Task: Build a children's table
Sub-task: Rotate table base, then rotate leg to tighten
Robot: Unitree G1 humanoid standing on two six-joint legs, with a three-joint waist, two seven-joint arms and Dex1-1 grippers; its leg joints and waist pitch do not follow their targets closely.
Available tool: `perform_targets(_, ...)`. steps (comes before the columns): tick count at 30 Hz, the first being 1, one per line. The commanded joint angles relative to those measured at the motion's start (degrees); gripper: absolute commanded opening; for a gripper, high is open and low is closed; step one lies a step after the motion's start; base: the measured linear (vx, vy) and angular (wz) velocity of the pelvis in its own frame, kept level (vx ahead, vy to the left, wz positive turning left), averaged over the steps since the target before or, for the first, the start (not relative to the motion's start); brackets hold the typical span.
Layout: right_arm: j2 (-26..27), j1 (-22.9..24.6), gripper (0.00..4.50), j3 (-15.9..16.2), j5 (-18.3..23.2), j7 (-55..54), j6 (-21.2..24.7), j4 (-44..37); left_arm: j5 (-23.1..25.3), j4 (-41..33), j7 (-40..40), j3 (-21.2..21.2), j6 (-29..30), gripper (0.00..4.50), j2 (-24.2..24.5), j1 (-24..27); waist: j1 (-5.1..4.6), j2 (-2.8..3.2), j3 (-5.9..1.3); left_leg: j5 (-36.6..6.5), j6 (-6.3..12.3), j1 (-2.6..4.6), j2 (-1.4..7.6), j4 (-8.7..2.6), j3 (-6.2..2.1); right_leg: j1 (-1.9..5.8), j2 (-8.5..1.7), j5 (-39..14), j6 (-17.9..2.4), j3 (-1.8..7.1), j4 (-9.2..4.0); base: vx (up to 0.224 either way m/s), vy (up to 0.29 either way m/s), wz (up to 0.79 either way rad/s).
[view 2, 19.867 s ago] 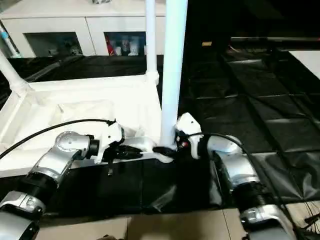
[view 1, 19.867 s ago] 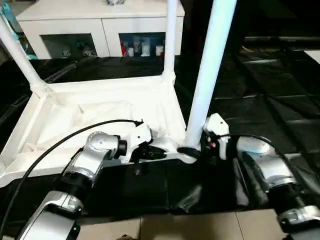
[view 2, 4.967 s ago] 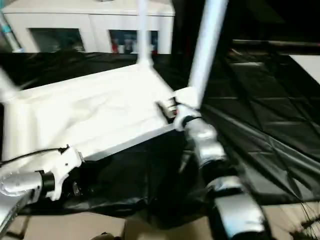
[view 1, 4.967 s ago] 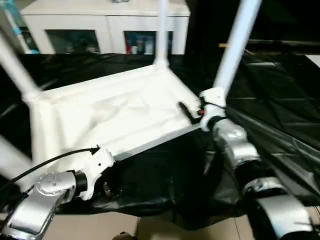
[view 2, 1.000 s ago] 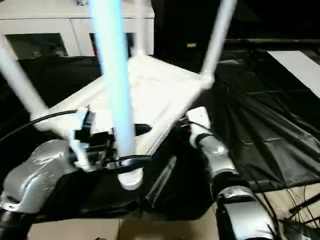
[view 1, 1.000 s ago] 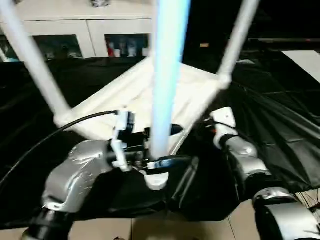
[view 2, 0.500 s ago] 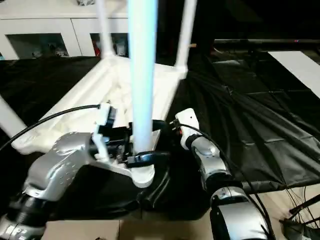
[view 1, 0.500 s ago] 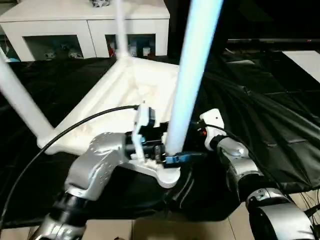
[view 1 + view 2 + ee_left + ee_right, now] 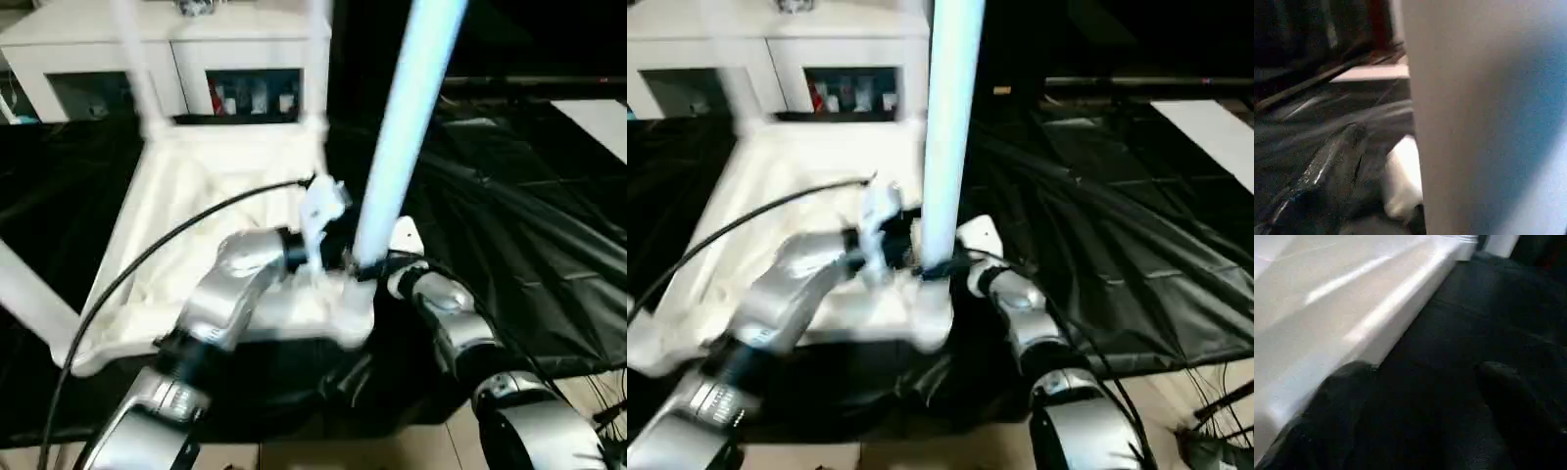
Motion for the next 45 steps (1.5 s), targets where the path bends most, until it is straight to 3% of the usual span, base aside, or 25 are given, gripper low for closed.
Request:
perform_targets(1, -2.15, -1.91, 3.98, -2.55, 0.98, -3.77, -0.72, 0.76, 2.01, 3.53, 1.48, 2.13, -1.77, 4.41, 1.02, -0.94, 0.66, 0.12, -3.93, -16.50, 1.15, 0.85, 1.62, -4.21, -1.05, 2.65, -2.79, -11.08, -14.48, 1.78, -4.32, 0.000, 0.000, 0.00)
perform_targets(6, -5.11, -2.82, 3.98, -5.79, 2.33, -7.89, -1.43, 0.71, 3.17, 6.92, 2.77, 3.02, -4.75, 4.41, 1.97, -2.02, 0.97, 0.22, -4.11, -14.03, 2.11, 0.60, 1.51, -4.04, -0.96, 2.84, -2.63, -6.44, -15.27, 1.62, -3.86, 0.000, 0.000, 0.00)
perform_targets(8, -6.77, -3.17, 3.98, -7.29, 3.40, -8.35, -1.55, 0.87, 3.77, 8.84, 4.21, 3.60, -5.48, 4.41, 2.50, -2.53, 1.00, 0.00, -4.19, -13.47, 2.85, 0.48, 1.42, -3.88, -0.86, 3.00, -2.68, -5.28, -15.57, 1.62, -3.74, 0.000, 0.000, 0.00)
perform_targets(12, -9.44, -2.94, 3.98, -8.15, 4.59, -5.23, -1.70, 0.29, 5.65, 12.06, 7.38, 4.33, -6.19, 4.41, 3.58, -3.27, 0.97, -0.19, -4.09, -13.21, 4.03, 0.37, 1.31, -3.76, -0.79, 3.05, -2.62, -5.99, -15.50, 1.51, -3.92, 0.000, 0.000, 0.00)
perform_targets(14, -10.42, -1.71, 3.98, -7.35, 4.99, 0.38, -1.72, -1.71, 4.34, 10.42, 5.31, 4.82, -5.56, 4.41, 3.75, -2.01, 0.89, -0.37, -4.04, -13.79, 4.31, 0.19, 1.38, -3.71, -0.86, 3.13, -2.76, -8.14, -15.24, 1.48, -4.08, 0.000, 0.000, 0.00)
perform_targets(17, -11.74, 1.58, 3.98, -4.88, 6.03, 12.31, -0.35, -6.80, 0.08, 2.64, -5.15, 3.04, -2.80, 4.41, 5.28, 3.22, 1.07, -0.25, -4.01, -13.63, 5.19, 0.19, 1.68, -3.75, -0.82, 2.93, -2.81, -8.18, -15.77, 1.51, -4.10, 0.000, 0.000, 0.00)
perform_targets(20, -12.86, 3.68, 3.98, -3.07, 6.60, 17.42, 0.75, -9.72, -1.16, 0.13, -9.44, 1.67, -1.72, 4.41, 6.93, 5.66, 2.18, 0.31, -4.42, -10.85, 6.07, 0.43, 2.22, -3.55, -0.66, 2.66, -2.46, -2.19, -17.73, 1.34, -3.19, 0.000, 0.000, 0.00)
perform_targets(21, -13.39, 4.36, 3.98, -2.35, 6.63, 18.98, 0.93, -10.68, -0.70, 1.16, -10.17, 1.31, -1.79, 4.41, 7.74, 5.86, 2.26, 0.32, -4.38, -10.64, 6.27, 0.40, 2.18, -3.55, -0.61, 2.54, -2.33, -1.59, -17.87, 1.33, -3.11, 0.000, 0.000, 0.00)
perform_targets(22, -14.03, 5.07, 3.98, -1.43, 6.57, 20.84, 1.14, -11.76, 0.40, 3.47, -10.72, 0.86, -1.89, 4.41, 8.84, 5.64, 2.64, 0.75, -4.39, -10.54, 6.25, 0.55, 2.23, -3.48, -0.64, 2.34, -2.34, -1.18, -17.66, 1.32, -3.04, 0.000, 0.000, 0.00)
perform_targets(23, -14.43, 5.44, 3.98, -0.78, 6.54, 22.00, 0.96, -12.40, 1.87, 5.95, -10.27, 0.56, -3.01, 4.26, 9.41, 4.97, 2.66, 0.61, -4.27, -11.04, 6.21, 0.57, 2.21, -3.53, -0.54, 2.19, -2.27, -1.55, -17.53, 1.32, -3.20, 0.000, 0.000, 0.00)
perform_targets(24, -14.43, 5.44, 3.98, -0.78, 6.54, 22.00, 0.96, -12.40, 1.87, 5.95, -10.27, 0.56, -3.01, 4.26, 9.41, 4.97, 2.93, 0.64, -4.19, -12.17, 5.68, 0.62, 2.15, -3.63, -0.56, 2.23, -2.31, -2.90, -17.01, 1.34, -3.32, 0.000, 0.000, 0.00)
perform_targets(26, -14.95, 6.04, 3.98, 0.23, 6.25, 24.45, 1.47, -13.84, 6.69, 14.06, -7.74, 0.22, -5.54, 4.12, 10.51, 1.98, 3.36, 0.81, -4.10, -14.27, 4.12, 0.85, 2.01, -3.80, -0.67, 2.15, -2.46, -5.71, -15.53, 1.48, -3.66, 0.000, 0.000, 0.00)
perform_targets(28, -15.24, 6.71, 3.98, 1.09, 5.62, 26.55, 2.18, -15.25, 9.30, 17.89, -7.49, -0.56, -6.50, 3.97, 11.27, 0.42, 3.30, 0.73, -4.09, -14.47, 3.14, 0.60, 2.07, -4.07, -0.94, 2.43, -2.73, -6.08, -14.92, 1.48, -3.63, 0.000, 0.000, 0.00)
perform_targets(34, -16.19, 8.67, 3.98, 3.01, 5.32, 30.88, 4.19, -19.39, 8.08, 20.13, -12.00, -1.39, -5.50, 3.53, 11.88, -1.22, 3.59, 0.79, -4.25, -12.35, 3.80, 0.29, 2.03, -3.85, -0.89, 2.70, -2.95, -1.54, -16.52, 1.41, -3.29, 0.000, 0.000, 0.00)
perform_targets(36, -16.79, 9.68, 3.98, 3.40, 6.54, 33.02, 5.44, -21.60, 8.25, 22.01, -13.24, -1.79, -6.11, 3.49, 11.88, -2.31, 3.57, 1.09, -4.16, -12.79, 4.09, 0.26, 1.95, -3.86, -0.91, 2.76, -2.94, -2.11, -16.66, 1.37, -3.43, 0.000, 0.000, 0.00)
perform_targets(37, -17.06, 10.04, 3.98, 3.60, 6.93, 33.68, 5.83, -22.38, 8.59, 23.22, -13.69, -1.67, -6.74, 3.49, 11.67, -2.86, 3.59, 0.93, -4.13, -13.29, 4.01, 0.32, 2.04, -3.90, -0.94, 2.77, -2.99, -2.91, -16.54, 1.37, -3.48, 0.000, 0.000, 0.00)
perform_targets(38, -17.52, 10.70, 3.98, 3.95, 7.47, 34.84, 6.39, -23.64, 8.79, 24.54, -14.82, -1.49, -7.27, 3.24, 11.33, -3.51, 3.60, 0.87, -4.04, -13.56, 4.18, 0.35, 1.88, -3.91, -0.86, 2.80, -2.89, -3.72, -16.33, 1.38, -3.74, 0.000, 0.000, 0.00)
perform_targets(45, -18.56, 13.59, 3.98, 4.46, 9.23, 39.16, 11.26, -29.63, 10.08, 27.78, -17.72, -1.70, -7.49, 2.73, 11.16, -4.82, 3.73, 1.37, -4.00, -13.39, 4.57, 0.23, 2.09, -3.92, -1.03, 2.82, -3.12, -3.85, -16.91, 1.37, -3.74, 0.000, 0.000, 0.00)
